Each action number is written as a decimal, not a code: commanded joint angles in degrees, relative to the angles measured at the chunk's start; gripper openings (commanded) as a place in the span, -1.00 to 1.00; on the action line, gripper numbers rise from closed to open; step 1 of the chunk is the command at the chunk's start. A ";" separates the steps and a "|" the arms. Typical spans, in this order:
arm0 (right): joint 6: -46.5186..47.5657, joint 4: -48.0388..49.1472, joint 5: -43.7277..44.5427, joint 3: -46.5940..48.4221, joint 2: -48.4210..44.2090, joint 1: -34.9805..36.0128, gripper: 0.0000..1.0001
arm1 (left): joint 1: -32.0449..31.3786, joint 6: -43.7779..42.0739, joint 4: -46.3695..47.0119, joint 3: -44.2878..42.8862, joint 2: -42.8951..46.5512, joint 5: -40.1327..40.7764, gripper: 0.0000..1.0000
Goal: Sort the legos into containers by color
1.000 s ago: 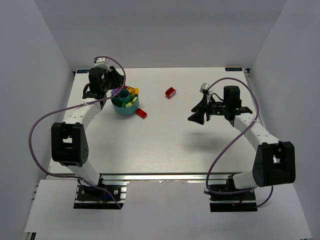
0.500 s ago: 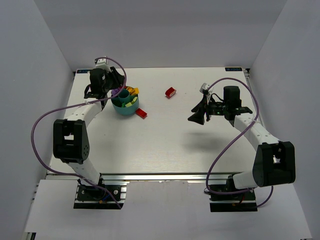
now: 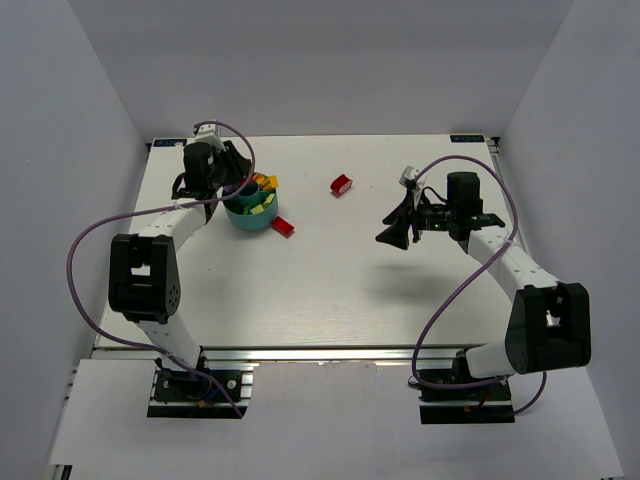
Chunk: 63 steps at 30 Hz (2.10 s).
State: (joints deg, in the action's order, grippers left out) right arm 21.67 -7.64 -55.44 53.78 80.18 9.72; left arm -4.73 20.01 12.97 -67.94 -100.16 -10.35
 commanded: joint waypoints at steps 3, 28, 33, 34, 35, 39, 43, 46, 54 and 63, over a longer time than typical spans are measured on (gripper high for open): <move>0.92 -0.80 -0.19 1.59 -0.29 -0.14 0.34 | -0.19 -0.41 0.91 1.14 1.19 -0.20 -0.43; 0.92 -0.80 -0.19 1.59 -0.55 -0.22 0.43 | -0.10 -0.76 -0.32 1.76 2.95 1.12 0.14; 1.35 -0.97 -0.19 1.59 -0.90 -0.14 0.44 | -0.19 0.03 -0.32 1.59 4.97 0.68 0.04; 1.53 -1.15 -0.11 1.59 -0.99 -0.22 0.44 | -0.19 0.64 -0.49 1.24 5.58 0.25 -0.15; 2.14 -1.24 0.15 1.59 -1.08 -0.22 0.44 | -0.10 0.99 -1.97 0.80 6.81 -0.02 -0.27; 4.16 -2.64 0.33 1.59 -1.52 -0.14 0.41 | -0.28 5.99 -8.56 -0.08 10.77 -4.40 -0.57; 4.87 -3.08 0.68 1.68 -1.43 -0.05 0.39 | -3.34 11.27 -20.68 0.96 14.98 -4.51 -0.31; 4.87 -2.82 0.95 1.59 -1.43 -0.05 0.39 | -9.75 15.38 -28.25 3.16 19.12 2.31 0.11; 3.12 -1.42 3.41 0.72 -2.66 0.04 0.40 | -22.67 34.38 -46.18 2.64 17.20 19.91 0.64; 0.39 1.93 4.64 -2.80 -4.51 0.04 0.43 | -30.07 40.02 -41.55 2.55 8.41 37.41 0.73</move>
State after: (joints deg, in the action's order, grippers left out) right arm 23.18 -8.16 -51.00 51.57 77.14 9.76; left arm -33.45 57.23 -31.51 -65.47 -90.83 18.24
